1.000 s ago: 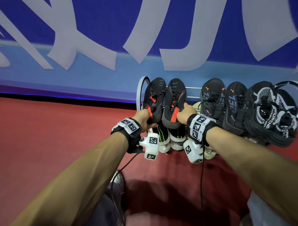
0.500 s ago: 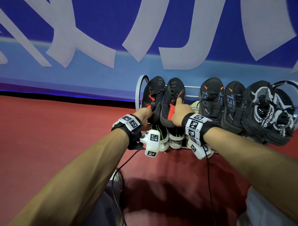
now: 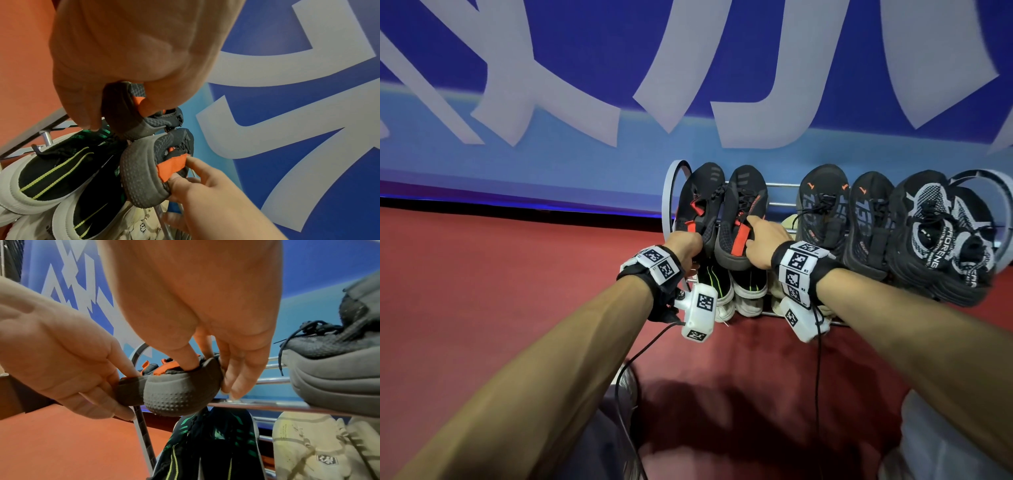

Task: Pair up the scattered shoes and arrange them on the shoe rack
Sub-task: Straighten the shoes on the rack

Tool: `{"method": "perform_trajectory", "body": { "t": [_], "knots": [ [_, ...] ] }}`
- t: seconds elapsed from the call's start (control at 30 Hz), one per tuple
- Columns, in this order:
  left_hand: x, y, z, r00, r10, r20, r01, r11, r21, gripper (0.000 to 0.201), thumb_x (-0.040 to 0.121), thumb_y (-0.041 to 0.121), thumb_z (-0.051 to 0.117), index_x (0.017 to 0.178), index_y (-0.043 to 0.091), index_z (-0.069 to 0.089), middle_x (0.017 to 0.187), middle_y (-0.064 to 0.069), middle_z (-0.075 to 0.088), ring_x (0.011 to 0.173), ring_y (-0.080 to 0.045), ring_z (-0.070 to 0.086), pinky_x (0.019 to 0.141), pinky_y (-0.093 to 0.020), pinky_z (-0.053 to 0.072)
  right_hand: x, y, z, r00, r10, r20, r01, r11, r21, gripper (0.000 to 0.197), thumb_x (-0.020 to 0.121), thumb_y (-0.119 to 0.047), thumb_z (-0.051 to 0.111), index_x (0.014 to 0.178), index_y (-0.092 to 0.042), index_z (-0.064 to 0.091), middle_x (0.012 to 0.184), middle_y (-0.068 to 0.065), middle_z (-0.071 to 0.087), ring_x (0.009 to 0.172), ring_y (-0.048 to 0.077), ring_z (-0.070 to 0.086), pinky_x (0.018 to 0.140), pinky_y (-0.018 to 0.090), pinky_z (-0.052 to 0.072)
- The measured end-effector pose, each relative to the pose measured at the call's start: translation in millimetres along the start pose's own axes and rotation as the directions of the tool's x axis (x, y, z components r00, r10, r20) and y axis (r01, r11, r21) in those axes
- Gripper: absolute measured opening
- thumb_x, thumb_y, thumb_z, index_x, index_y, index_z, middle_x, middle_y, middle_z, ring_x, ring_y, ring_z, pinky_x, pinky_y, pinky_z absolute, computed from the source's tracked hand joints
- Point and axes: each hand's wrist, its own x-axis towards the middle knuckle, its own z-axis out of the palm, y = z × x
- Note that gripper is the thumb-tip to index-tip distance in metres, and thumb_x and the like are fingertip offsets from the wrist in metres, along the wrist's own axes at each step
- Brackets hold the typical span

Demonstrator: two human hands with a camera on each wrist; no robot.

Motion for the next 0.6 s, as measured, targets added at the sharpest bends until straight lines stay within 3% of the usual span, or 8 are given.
{"method": "perform_trajectory", "body": {
  "t": [0.03, 0.13, 0.23, 0.3, 0.33, 0.43, 0.53, 0.6],
  "knots": [
    [1.9, -0.7, 1.0, 1.0, 0.008, -0.016, -0.008, 1.0, 0.006, 0.023, 0.101, 0.012, 0.043, 0.116, 0.006, 0.059, 0.088, -0.009, 0.06, 0.065, -0.021, 0.056, 0.054, -0.031, 0.049, -0.4, 0.9, -0.4, 1.0, -0.006, 0.002, 0.006, 1.0, -0.003, 0.052, 0.094, -0.015, 0.053, 0.144, -0.017, 0.04, 0.114, 0.016, 0.063, 0.103, 0.035, 0.06, 0.085, 0.038, 0.053],
    [3.6, 0.4, 3.9, 0.996, 0.082, -0.025, -0.082, 0.997, 0.013, 0.035, 0.099, 0.012, 0.048, 0.129, -0.001, 0.058, 0.102, -0.011, 0.059, 0.086, -0.026, 0.06, 0.076, -0.035, 0.055, -1.9, 1.6, -2.3, 1.0, -0.013, 0.01, 0.013, 1.0, -0.008, 0.053, 0.095, -0.017, 0.052, 0.146, -0.017, 0.037, 0.113, 0.017, 0.062, 0.102, 0.035, 0.06, 0.082, 0.036, 0.052],
    [-7.4, 8.0, 10.7, 0.982, 0.067, -0.177, -0.071, 0.997, -0.021, 0.053, 0.079, 0.016, 0.059, 0.127, -0.004, 0.056, 0.114, -0.011, 0.062, 0.099, -0.027, 0.065, 0.086, -0.033, 0.057, -3.5, 0.5, -4.2, 0.999, -0.032, 0.032, 0.032, 0.999, -0.013, 0.055, 0.093, -0.014, 0.053, 0.146, -0.019, 0.038, 0.118, 0.017, 0.062, 0.105, 0.035, 0.06, 0.082, 0.035, 0.052],
    [-19.0, 13.7, 14.2, 0.953, 0.047, -0.298, -0.049, 0.999, 0.002, 0.077, 0.069, 0.022, 0.066, 0.137, -0.002, 0.042, 0.135, -0.013, 0.05, 0.12, -0.029, 0.056, 0.101, -0.038, 0.051, -3.5, 1.2, -5.6, 0.998, -0.042, 0.046, 0.042, 0.999, -0.012, 0.055, 0.092, -0.013, 0.051, 0.146, -0.02, 0.041, 0.123, 0.017, 0.061, 0.108, 0.035, 0.059, 0.083, 0.034, 0.052],
    [-21.9, 15.4, 15.6, 0.929, 0.064, -0.364, -0.042, 0.997, 0.07, 0.079, 0.073, 0.022, 0.07, 0.14, 0.0, 0.035, 0.142, -0.012, 0.041, 0.129, -0.029, 0.048, 0.107, -0.038, 0.044, -4.5, 2.1, -7.5, 0.997, -0.046, 0.061, 0.046, 0.999, -0.008, 0.057, 0.093, -0.013, 0.05, 0.148, -0.022, 0.039, 0.127, 0.018, 0.06, 0.109, 0.035, 0.059, 0.083, 0.032, 0.051],
    [-30.4, 14.4, 17.4, 0.866, 0.331, -0.375, -0.21, 0.921, 0.329, 0.07, 0.083, 0.023, 0.064, 0.141, 0.003, 0.031, 0.148, -0.012, 0.032, 0.135, -0.032, 0.034, 0.11, -0.043, 0.034, -8.2, 9.5, -16.8, 0.992, -0.072, 0.106, 0.07, 0.997, 0.021, 0.067, 0.093, -0.013, 0.047, 0.156, -0.03, 0.027, 0.141, 0.014, 0.054, 0.117, 0.035, 0.057, 0.084, 0.027, 0.046],
    [-34.1, 8.6, 13.1, 0.727, 0.617, -0.301, -0.416, 0.745, 0.522, 0.07, 0.082, 0.027, 0.062, 0.141, 0.004, 0.034, 0.148, -0.014, 0.036, 0.136, -0.036, 0.036, 0.111, -0.049, 0.036, -18.5, 24.2, -37.6, 0.993, -0.11, 0.048, 0.106, 0.992, 0.069, 0.069, 0.091, -0.008, 0.046, 0.154, -0.032, 0.031, 0.13, 0.012, 0.061, 0.101, 0.031, 0.061, 0.08, 0.031, 0.05],
    [-38.2, 10.7, 14.5, 0.653, 0.721, -0.232, -0.523, 0.651, 0.55, 0.061, 0.08, 0.024, 0.06, 0.135, 0.004, 0.041, 0.137, -0.013, 0.046, 0.126, -0.035, 0.045, 0.106, -0.049, 0.042, -25.4, 36.4, -53.0, 0.993, -0.114, -0.023, 0.116, 0.991, 0.07, 0.068, 0.09, -0.003, 0.044, 0.152, -0.027, 0.035, 0.133, 0.015, 0.059, 0.107, 0.033, 0.06, 0.085, 0.034, 0.051]
  ]
}}
